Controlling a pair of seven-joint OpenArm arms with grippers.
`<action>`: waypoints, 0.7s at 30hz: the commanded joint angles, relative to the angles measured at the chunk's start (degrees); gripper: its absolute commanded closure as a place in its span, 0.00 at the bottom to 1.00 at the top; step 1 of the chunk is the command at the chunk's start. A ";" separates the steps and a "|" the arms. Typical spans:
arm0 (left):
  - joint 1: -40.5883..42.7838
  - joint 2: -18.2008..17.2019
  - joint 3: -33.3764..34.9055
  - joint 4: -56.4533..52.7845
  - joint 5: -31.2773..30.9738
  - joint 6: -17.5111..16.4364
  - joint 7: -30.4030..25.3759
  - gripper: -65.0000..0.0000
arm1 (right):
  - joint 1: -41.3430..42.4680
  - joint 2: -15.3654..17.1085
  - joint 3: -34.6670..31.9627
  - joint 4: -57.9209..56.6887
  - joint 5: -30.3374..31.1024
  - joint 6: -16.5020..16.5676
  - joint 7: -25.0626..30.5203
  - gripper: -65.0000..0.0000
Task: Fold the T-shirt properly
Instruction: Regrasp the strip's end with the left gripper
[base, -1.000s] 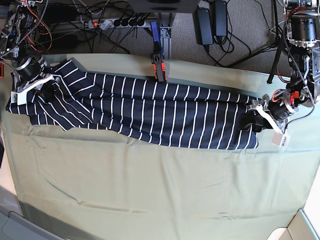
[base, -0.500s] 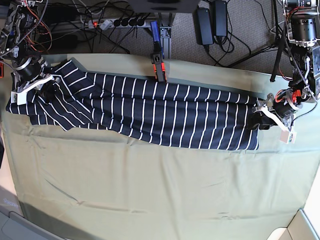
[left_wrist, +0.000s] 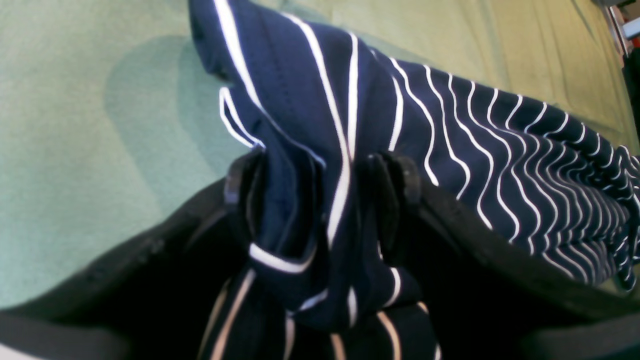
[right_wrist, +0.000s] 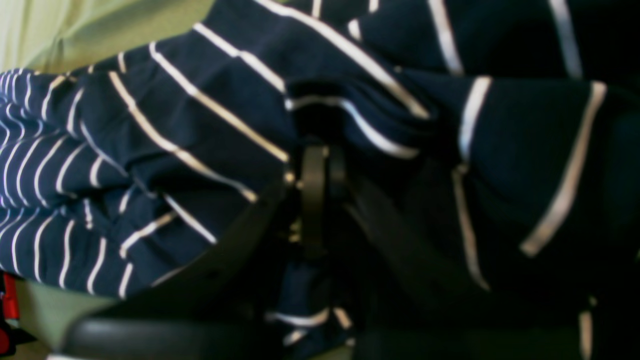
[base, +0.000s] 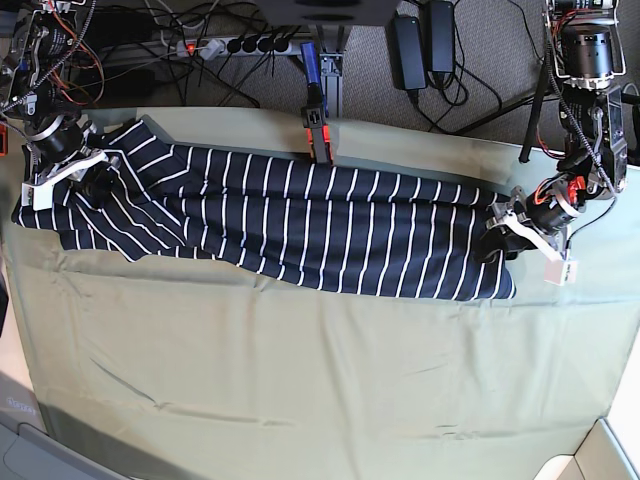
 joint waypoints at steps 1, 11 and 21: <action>-0.22 0.04 0.09 0.48 -0.26 -0.52 1.79 0.45 | 0.24 1.07 0.48 0.61 0.90 3.96 0.83 1.00; -0.09 1.57 0.09 0.48 -1.66 -1.84 1.22 0.58 | 0.24 1.05 0.48 0.61 0.90 3.96 0.83 1.00; -0.15 1.25 0.07 0.50 -0.68 -4.63 -4.83 1.00 | 0.24 1.07 0.48 0.61 2.14 3.96 0.83 1.00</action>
